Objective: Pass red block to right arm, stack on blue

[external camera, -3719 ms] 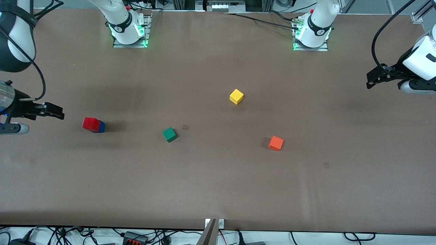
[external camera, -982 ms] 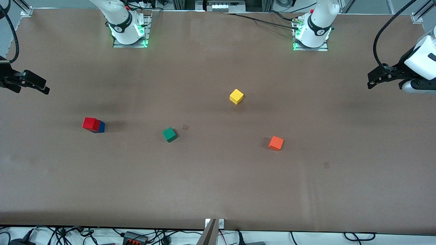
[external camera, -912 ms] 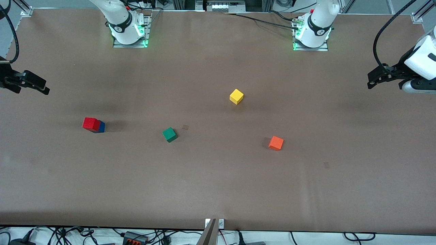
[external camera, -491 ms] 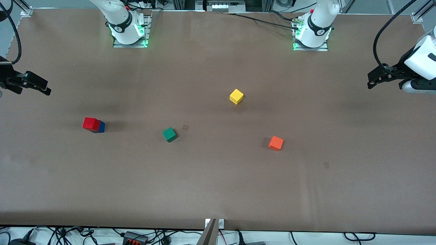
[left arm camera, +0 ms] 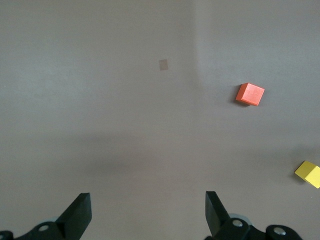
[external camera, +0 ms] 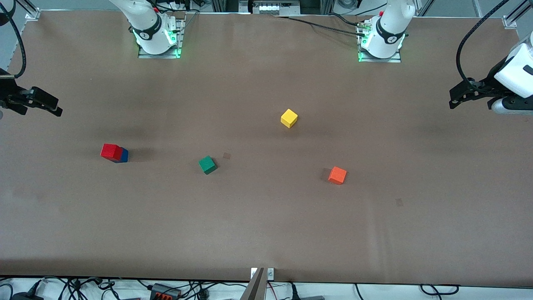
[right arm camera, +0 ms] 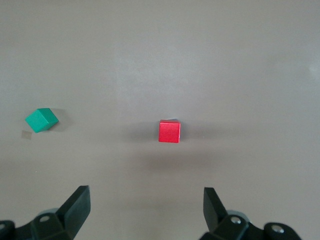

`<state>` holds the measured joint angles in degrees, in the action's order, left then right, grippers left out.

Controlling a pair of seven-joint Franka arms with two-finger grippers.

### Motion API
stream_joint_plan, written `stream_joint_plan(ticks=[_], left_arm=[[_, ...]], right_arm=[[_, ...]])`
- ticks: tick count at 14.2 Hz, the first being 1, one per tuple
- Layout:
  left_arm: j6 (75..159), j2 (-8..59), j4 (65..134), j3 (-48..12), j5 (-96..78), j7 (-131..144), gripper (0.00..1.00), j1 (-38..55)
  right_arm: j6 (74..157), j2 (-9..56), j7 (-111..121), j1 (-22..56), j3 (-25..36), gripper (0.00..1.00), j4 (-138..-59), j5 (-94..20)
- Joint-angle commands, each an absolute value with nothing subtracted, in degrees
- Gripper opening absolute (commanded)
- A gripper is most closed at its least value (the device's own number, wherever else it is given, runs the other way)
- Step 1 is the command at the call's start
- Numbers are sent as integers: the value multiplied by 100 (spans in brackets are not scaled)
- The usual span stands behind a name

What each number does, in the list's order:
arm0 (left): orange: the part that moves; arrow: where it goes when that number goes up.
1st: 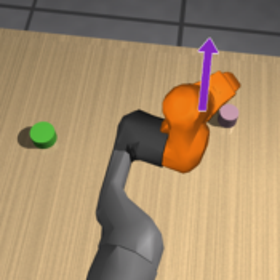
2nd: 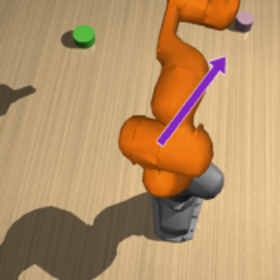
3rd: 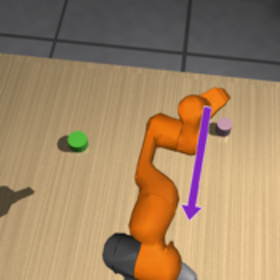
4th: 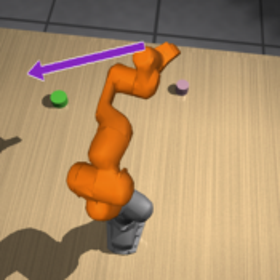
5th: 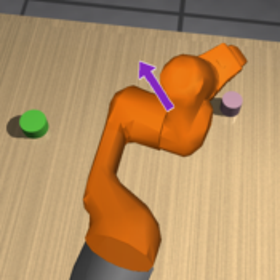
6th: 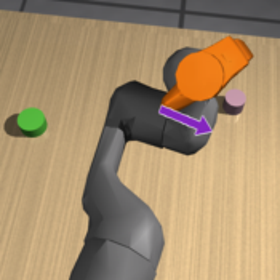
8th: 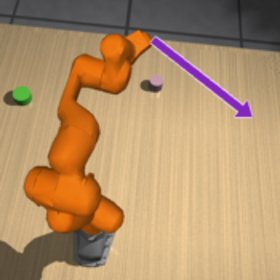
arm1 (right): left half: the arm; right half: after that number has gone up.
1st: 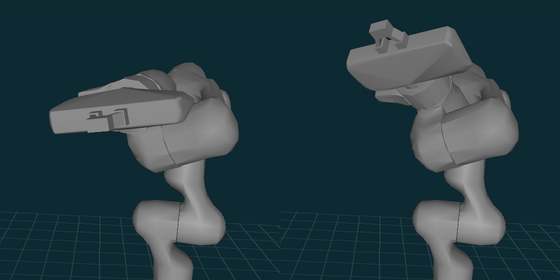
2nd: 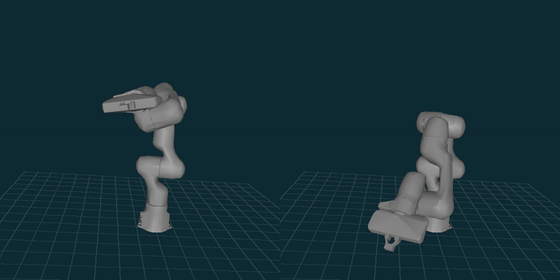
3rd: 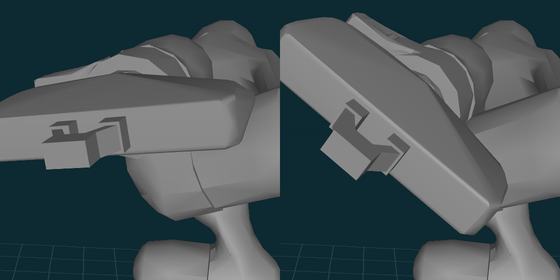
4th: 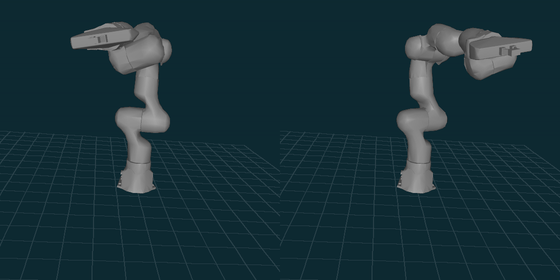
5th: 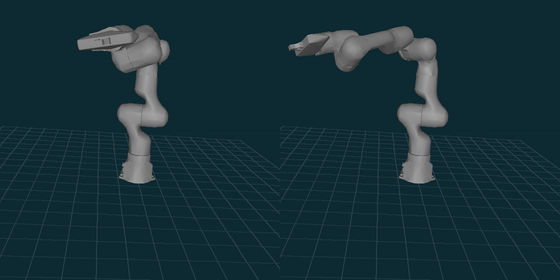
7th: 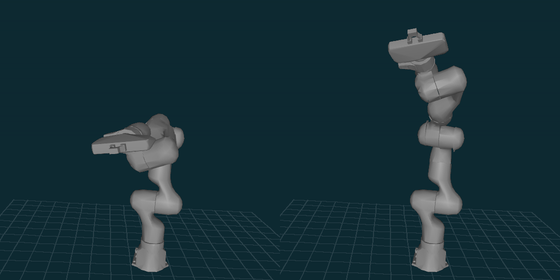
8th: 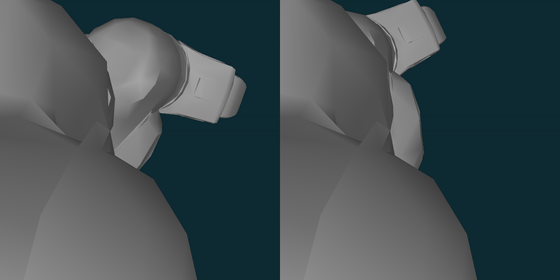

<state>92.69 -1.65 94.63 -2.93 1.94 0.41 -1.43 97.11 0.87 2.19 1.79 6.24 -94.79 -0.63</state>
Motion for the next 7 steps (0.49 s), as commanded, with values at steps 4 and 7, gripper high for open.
stream_joint_plan(ticks=[4, 7], left_arm=[[9149, -70, 9272, -290, 97, -35, 100, -167], [9149, -70, 9272, -281, 97, -26, 100, -167]], right_arm=[[9650, -9, 193, 220, 606, 100, -9589, 44], [9546, -18, 176, 211, 615, 100, -9589, 44]])
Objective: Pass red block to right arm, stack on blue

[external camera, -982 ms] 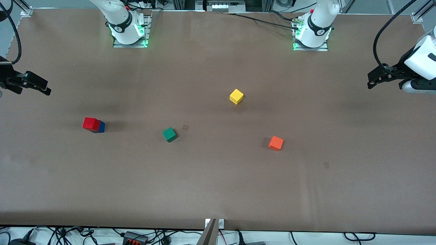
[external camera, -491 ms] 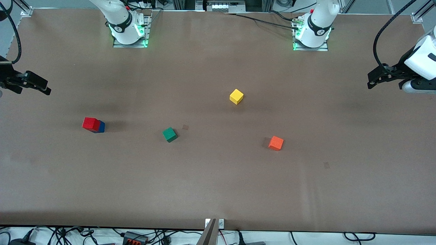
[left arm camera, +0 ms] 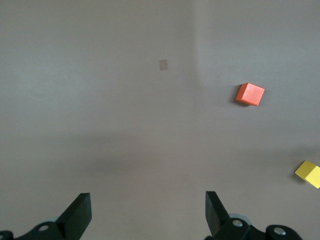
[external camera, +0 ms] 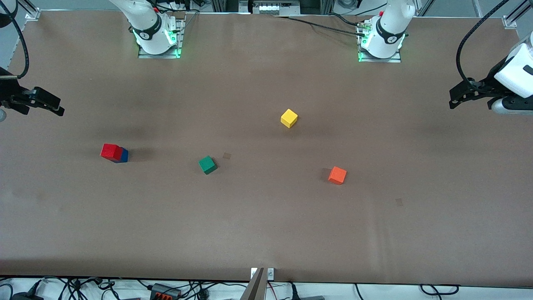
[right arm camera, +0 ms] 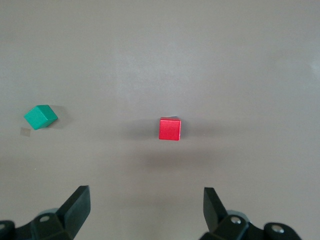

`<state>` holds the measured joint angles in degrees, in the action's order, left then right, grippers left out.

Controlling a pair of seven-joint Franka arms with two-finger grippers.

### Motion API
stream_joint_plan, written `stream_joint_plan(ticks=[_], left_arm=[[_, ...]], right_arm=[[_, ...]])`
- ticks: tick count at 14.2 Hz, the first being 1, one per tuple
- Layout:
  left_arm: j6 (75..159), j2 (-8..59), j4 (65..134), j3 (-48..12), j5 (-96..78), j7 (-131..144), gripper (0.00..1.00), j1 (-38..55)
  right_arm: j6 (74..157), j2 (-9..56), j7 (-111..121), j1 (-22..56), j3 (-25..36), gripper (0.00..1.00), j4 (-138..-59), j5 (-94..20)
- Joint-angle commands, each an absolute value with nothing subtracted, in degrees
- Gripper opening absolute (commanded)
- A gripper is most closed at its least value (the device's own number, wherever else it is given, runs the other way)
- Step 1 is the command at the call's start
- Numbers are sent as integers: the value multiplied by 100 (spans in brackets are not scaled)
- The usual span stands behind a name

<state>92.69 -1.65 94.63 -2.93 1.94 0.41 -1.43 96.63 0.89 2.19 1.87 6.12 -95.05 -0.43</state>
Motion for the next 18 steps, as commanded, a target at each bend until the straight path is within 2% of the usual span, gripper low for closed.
stream_joint_plan(ticks=[1, 18], left_arm=[[9149, -70, 9272, -281, 97, -26, 100, -158], [9141, -70, 9272, -290, 97, -35, 100, -158]], right_arm=[[9562, -9, 158, 202, 615, 100, -9589, 44], [9519, -26, 211, 176, 659, 100, -9580, 62]])
